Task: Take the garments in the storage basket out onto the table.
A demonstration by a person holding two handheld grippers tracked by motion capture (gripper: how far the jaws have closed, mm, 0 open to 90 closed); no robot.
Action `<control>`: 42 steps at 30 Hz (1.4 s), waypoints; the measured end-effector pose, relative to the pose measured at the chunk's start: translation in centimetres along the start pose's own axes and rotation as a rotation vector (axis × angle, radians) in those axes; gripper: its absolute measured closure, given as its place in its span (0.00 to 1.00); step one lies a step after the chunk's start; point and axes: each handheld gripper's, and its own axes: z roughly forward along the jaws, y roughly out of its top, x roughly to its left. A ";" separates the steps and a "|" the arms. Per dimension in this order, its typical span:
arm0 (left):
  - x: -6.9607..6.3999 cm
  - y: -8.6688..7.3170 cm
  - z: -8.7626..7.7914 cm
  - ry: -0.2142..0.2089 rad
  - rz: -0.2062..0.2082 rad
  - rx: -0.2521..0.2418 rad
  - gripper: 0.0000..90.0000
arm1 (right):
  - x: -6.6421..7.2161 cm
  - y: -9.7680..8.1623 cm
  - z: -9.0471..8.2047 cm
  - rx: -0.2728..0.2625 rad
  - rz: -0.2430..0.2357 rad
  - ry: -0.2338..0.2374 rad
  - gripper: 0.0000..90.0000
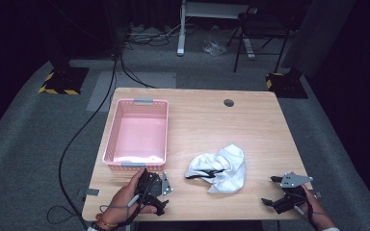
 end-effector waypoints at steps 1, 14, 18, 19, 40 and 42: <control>0.0 -0.3 0.0 -0.008 -0.010 0.000 0.05 | 0.0 0.0 0.0 0.000 0.000 0.000 0.00; 0.7 -3.2 0.0 -0.012 -0.107 -0.019 0.05 | 0.0 0.0 0.0 0.000 0.000 0.000 0.00; 1.0 -4.0 0.0 -0.016 -0.134 -0.029 0.05 | 0.0 0.0 0.0 0.000 0.000 0.000 0.00; 1.0 -4.2 0.0 -0.014 -0.141 -0.028 0.05 | 0.0 0.0 0.0 0.000 0.000 0.000 0.00; 2.6 -8.0 0.6 -0.026 -0.305 -0.116 0.04 | 0.0 0.0 0.0 0.000 -0.004 0.004 0.00; 2.8 -8.5 0.6 -0.024 -0.329 -0.130 0.04 | 0.0 0.0 0.0 0.000 -0.004 0.004 0.00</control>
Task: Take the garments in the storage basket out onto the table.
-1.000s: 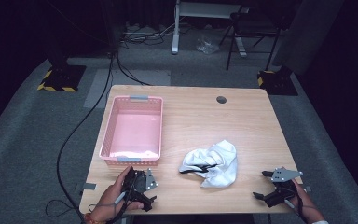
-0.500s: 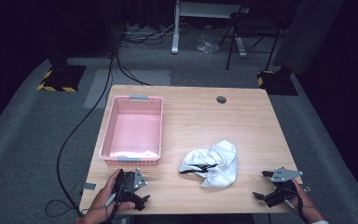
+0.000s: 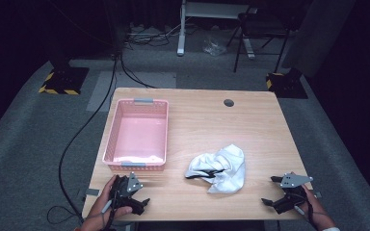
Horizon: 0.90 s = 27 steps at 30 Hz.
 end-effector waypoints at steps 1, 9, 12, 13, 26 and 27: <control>0.1 -0.2 0.0 -0.001 -0.012 -0.008 0.03 | 0.0 0.0 0.0 0.000 0.000 0.000 0.00; 1.5 -1.5 0.0 -0.015 -0.088 -0.046 0.00 | 0.0 0.0 0.0 0.000 0.000 0.000 0.00; 1.7 -1.8 -0.2 -0.010 -0.097 -0.061 0.00 | 0.0 0.0 0.0 0.000 0.000 0.001 0.00; 1.8 -2.0 -0.2 -0.009 -0.095 -0.070 0.00 | 0.0 0.0 0.0 0.000 0.000 0.000 0.00; 2.8 -3.0 -0.6 0.012 -0.128 -0.096 0.00 | 0.0 0.0 0.0 0.000 0.000 0.000 0.00; 2.8 -3.0 -0.6 0.012 -0.128 -0.096 0.00 | 0.0 0.0 0.0 0.000 -0.001 0.000 0.00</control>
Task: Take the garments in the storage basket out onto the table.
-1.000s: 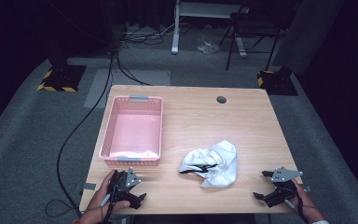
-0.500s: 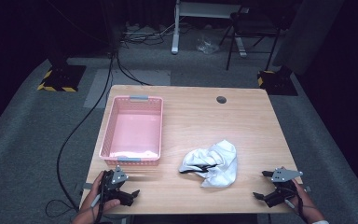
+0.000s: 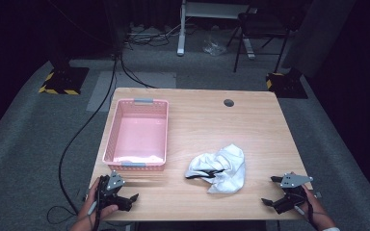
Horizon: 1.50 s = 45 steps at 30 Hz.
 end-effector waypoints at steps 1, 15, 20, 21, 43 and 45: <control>0.0 0.0 0.0 0.000 0.000 0.000 0.00 | 0.0 0.0 0.0 0.000 0.000 0.000 0.00; 0.0 0.0 0.0 0.005 -0.005 -0.001 0.00 | 0.0 0.0 0.0 0.000 0.002 -0.003 0.00; 0.0 0.0 0.0 0.011 -0.013 -0.001 0.00 | 0.0 0.0 0.0 0.000 0.002 -0.003 0.00; 0.0 0.0 0.0 0.012 -0.014 -0.001 0.00 | 0.0 0.0 0.0 0.000 0.002 -0.003 0.00; 0.0 0.0 0.0 0.012 -0.014 0.000 0.00 | 0.0 0.0 0.0 0.000 0.001 -0.001 0.00; 0.0 0.0 0.0 0.012 -0.014 0.000 0.00 | 0.0 0.0 0.0 0.000 0.001 -0.001 0.00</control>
